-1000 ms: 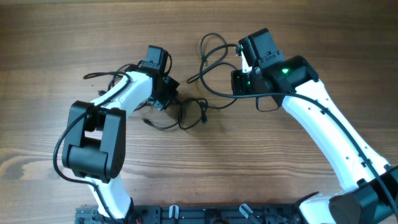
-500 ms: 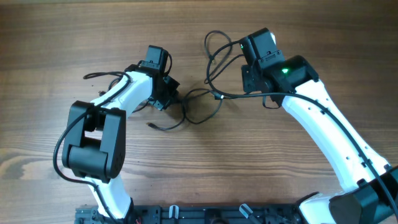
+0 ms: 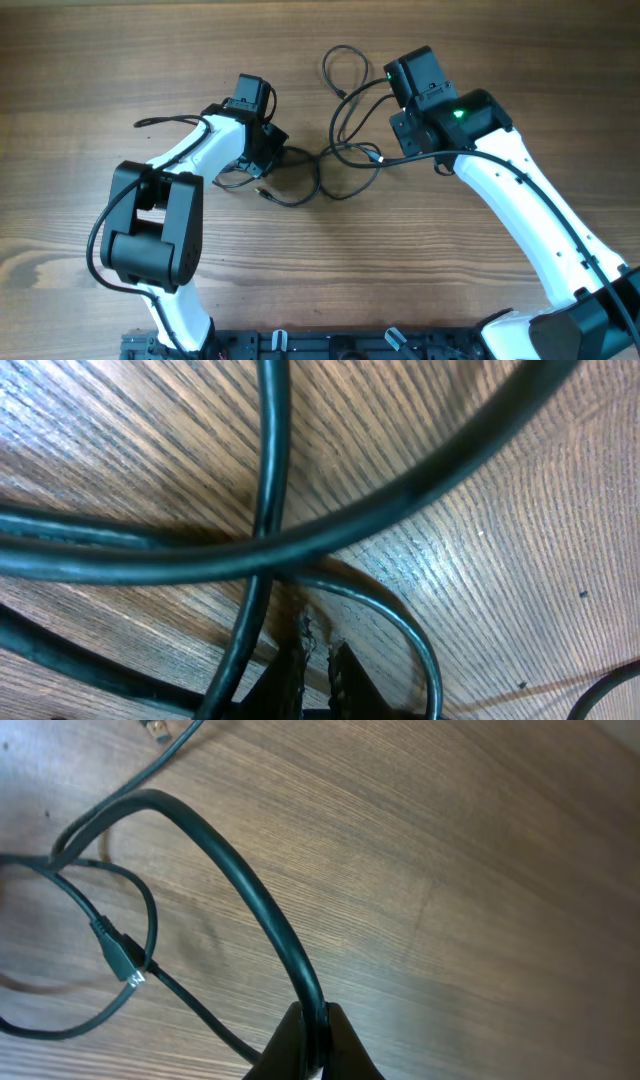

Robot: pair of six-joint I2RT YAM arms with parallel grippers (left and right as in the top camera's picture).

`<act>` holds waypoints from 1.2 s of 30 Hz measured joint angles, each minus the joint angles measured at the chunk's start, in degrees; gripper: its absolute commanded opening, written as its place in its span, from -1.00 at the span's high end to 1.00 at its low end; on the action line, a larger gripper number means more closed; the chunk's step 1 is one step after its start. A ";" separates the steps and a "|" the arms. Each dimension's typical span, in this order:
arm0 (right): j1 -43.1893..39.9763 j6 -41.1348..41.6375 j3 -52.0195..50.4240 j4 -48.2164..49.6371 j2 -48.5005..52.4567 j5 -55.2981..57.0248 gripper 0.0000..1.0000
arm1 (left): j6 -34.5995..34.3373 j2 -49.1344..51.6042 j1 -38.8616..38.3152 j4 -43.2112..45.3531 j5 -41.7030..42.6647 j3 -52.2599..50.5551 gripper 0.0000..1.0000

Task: Untangle cables

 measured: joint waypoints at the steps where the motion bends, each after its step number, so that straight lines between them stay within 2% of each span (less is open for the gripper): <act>1: 0.00 -0.85 0.00 0.00 0.00 0.00 0.91 | 0.00 0.00 0.00 0.00 0.00 -0.02 0.76; 6: 0.00 -2.84 0.00 0.00 0.00 2.12 0.91 | 0.00 0.00 0.00 0.00 -0.55 -0.02 0.75; 13: 0.00 -0.07 0.00 0.04 0.00 8.72 0.92 | 0.00 0.00 0.00 0.04 -2.49 -0.02 0.74; 19: 0.00 -0.74 0.00 0.00 0.00 6.29 0.91 | 0.00 0.00 0.81 0.00 -4.07 0.00 0.75; 30: -0.63 -2.47 0.00 -3.65 0.00 8.79 0.91 | 0.02 -0.13 12.37 -3.67 -4.79 0.31 0.77; 36: -2.47 -2.64 0.00 -3.23 0.00 5.29 0.91 | 0.02 -0.15 14.14 -4.28 -4.98 0.33 0.74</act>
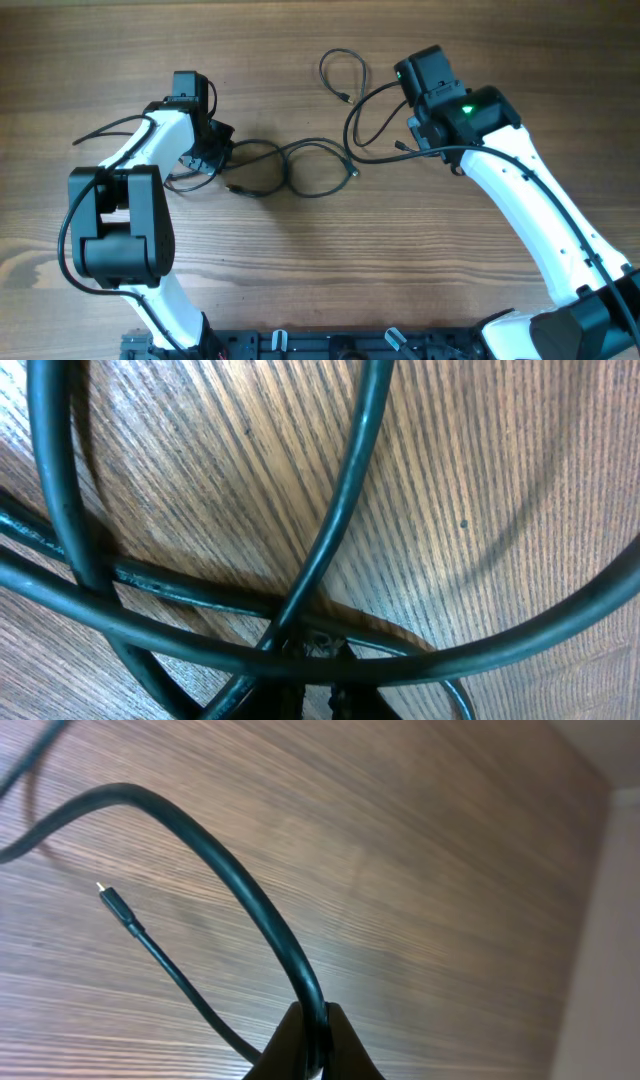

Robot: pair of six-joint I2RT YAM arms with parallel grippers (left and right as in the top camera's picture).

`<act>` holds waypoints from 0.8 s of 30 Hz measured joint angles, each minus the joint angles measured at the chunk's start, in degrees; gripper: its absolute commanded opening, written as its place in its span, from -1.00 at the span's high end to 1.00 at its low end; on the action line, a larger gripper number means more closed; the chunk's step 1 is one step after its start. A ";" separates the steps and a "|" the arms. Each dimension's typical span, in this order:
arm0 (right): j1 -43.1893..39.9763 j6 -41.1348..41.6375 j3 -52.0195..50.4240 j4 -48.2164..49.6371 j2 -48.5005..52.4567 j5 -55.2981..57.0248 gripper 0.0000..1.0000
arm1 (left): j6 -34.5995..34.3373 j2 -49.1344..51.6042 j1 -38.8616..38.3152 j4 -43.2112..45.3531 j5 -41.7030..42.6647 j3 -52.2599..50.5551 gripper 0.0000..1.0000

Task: Untangle cables
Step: 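Pull the held cable far right with the right gripper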

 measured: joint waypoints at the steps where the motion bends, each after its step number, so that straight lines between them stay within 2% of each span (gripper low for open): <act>1: -0.09 0.00 0.00 0.26 0.00 -1.07 0.91 | 0.00 0.00 0.00 0.00 0.00 0.02 0.73; 6: -0.48 0.24 0.00 1.09 0.00 -4.96 0.91 | 0.02 0.00 -0.02 0.04 0.02 0.07 0.69; 14: -6.58 3.15 0.02 -1.27 0.57 -2.84 0.91 | 0.20 0.00 -0.02 0.13 0.04 0.11 0.68; 24: -27.47 15.52 0.02 -3.93 2.05 -1.70 0.91 | 0.20 0.00 -0.02 0.15 0.04 0.11 0.67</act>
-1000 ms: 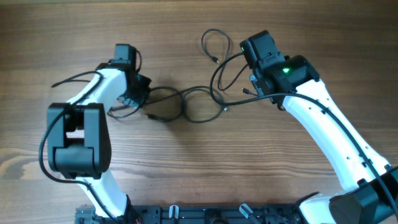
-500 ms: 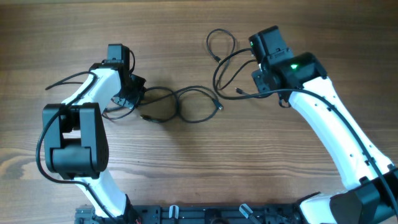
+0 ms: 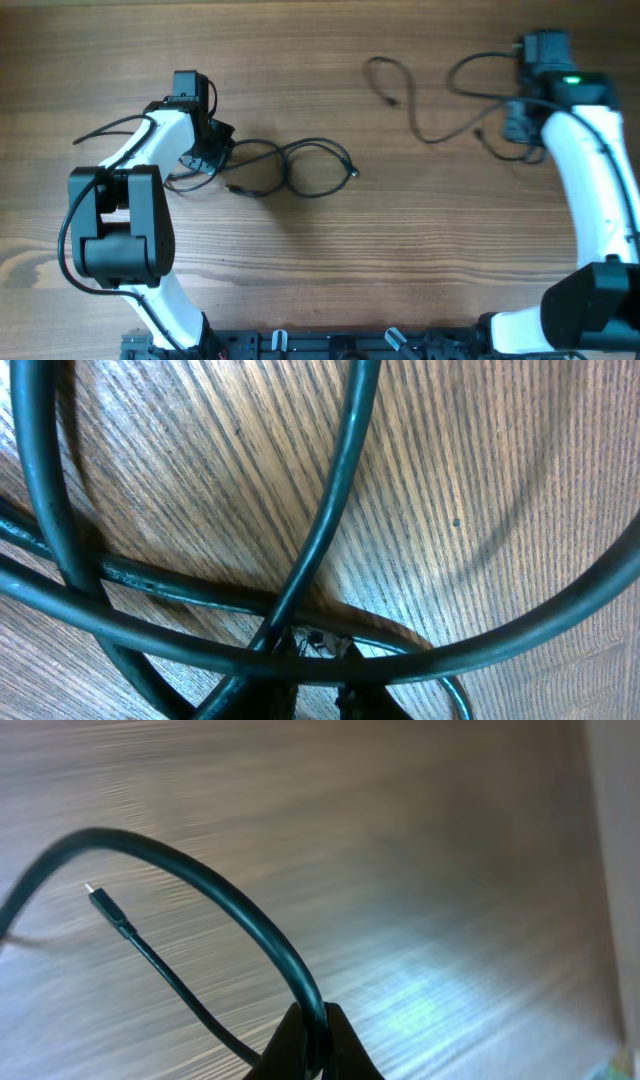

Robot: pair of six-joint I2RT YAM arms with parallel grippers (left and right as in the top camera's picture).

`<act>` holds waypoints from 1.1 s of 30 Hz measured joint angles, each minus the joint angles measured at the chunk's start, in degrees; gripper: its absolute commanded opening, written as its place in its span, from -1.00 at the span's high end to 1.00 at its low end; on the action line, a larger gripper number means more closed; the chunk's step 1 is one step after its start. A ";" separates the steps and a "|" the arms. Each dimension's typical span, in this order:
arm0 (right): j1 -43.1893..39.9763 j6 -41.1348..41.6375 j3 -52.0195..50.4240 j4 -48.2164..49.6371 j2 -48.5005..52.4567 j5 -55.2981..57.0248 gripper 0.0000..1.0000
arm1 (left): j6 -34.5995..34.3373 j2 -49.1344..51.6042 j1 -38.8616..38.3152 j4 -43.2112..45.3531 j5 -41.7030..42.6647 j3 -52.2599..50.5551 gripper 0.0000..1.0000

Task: Untangle cables
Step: 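Pull the held cable far right with the right gripper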

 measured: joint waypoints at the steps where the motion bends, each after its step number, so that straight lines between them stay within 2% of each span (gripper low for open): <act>1: -1.92 0.52 0.00 -0.04 0.00 -0.24 0.92 | 0.02 0.00 0.00 0.00 0.00 0.00 0.67; 6: -13.00 2.23 0.00 -0.15 0.00 -2.32 0.91 | 0.02 0.00 0.00 0.02 0.00 0.00 0.67; 10: -18.36 4.13 0.00 2.43 -0.24 -2.64 0.91 | 0.02 0.00 0.00 0.04 0.02 0.00 0.66; 22: -20.44 8.41 0.00 6.95 -1.42 -2.84 0.87 | 0.20 0.00 -0.68 0.66 -0.24 0.00 0.58; 23: -20.44 8.41 0.00 6.88 -1.42 -2.84 0.70 | 0.20 0.00 -0.81 0.70 -0.42 0.00 0.58; 25: -20.44 8.31 0.00 6.69 -1.40 -2.84 -0.03 | 0.20 0.00 -1.16 0.83 -0.74 0.00 0.58; 27: -20.44 8.55 0.00 6.49 -1.31 -2.84 -0.44 | 0.20 0.00 -1.46 0.94 -1.07 0.00 0.57; 28: -20.44 8.37 0.00 6.40 -1.25 -2.84 -0.58 | 0.20 0.00 -1.60 1.01 -1.09 0.00 0.56; 30: -20.44 8.07 0.00 6.32 -0.85 -2.84 -0.71 | 0.20 0.00 -1.64 1.11 -1.09 0.00 0.56; 33: -20.44 8.00 0.00 6.32 0.20 -3.26 -0.78 | 0.20 0.00 -1.64 1.11 -1.09 0.00 0.56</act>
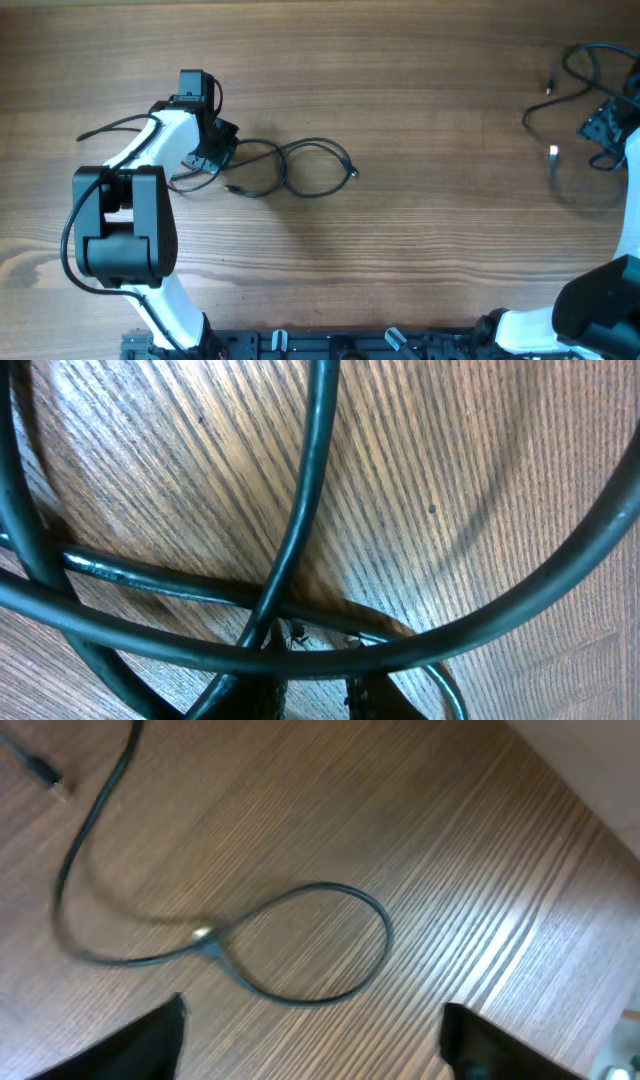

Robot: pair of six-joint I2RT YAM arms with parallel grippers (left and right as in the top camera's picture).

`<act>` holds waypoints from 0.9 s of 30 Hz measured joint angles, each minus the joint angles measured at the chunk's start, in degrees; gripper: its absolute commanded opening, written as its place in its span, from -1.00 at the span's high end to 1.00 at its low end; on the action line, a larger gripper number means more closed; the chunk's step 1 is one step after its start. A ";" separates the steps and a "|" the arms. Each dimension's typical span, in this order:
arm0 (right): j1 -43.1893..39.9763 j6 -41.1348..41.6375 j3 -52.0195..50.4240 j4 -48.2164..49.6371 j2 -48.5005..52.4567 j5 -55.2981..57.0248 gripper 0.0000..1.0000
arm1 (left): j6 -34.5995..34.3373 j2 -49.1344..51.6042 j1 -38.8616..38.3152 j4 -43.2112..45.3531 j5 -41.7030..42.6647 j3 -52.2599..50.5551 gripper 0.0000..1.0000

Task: Untangle cables

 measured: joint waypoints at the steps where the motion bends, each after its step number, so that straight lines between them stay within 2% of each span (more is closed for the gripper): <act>1: 0.00 -0.04 0.00 0.00 0.63 -0.52 -0.79 | 0.00 0.00 0.00 0.02 0.00 0.00 0.56; 3: 0.00 -0.04 0.00 0.02 1.36 -1.55 -0.79 | 0.00 0.00 -0.09 0.02 -0.07 0.00 0.56; 5: 0.00 -0.09 0.00 0.04 2.16 -3.50 -0.71 | 0.00 0.00 -0.11 0.04 -0.04 0.00 0.56; 6: 0.00 -0.39 0.00 0.04 2.58 -4.52 -0.54 | 0.00 0.00 -0.11 0.07 -0.04 0.00 0.56; 7: 0.00 -1.01 0.00 0.11 3.10 -6.14 -0.15 | 0.00 0.00 -0.13 0.09 -0.07 0.00 0.56; 8: 0.00 -1.64 0.00 0.13 3.54 -8.00 0.71 | 0.00 0.00 -0.15 0.11 -0.09 0.00 0.59; 9: 0.00 -2.54 0.00 0.13 3.91 -9.20 0.91 | 0.00 0.00 -0.17 0.15 -0.09 0.00 0.63; 15: 0.00 -4.55 0.00 0.04 6.84 -14.67 0.91 | 0.26 0.00 -0.31 0.24 -0.02 0.00 0.91; 27: 0.00 -5.11 0.00 3.58 12.81 -16.74 0.91 | 1.79 0.09 -0.55 2.23 3.34 -0.39 0.92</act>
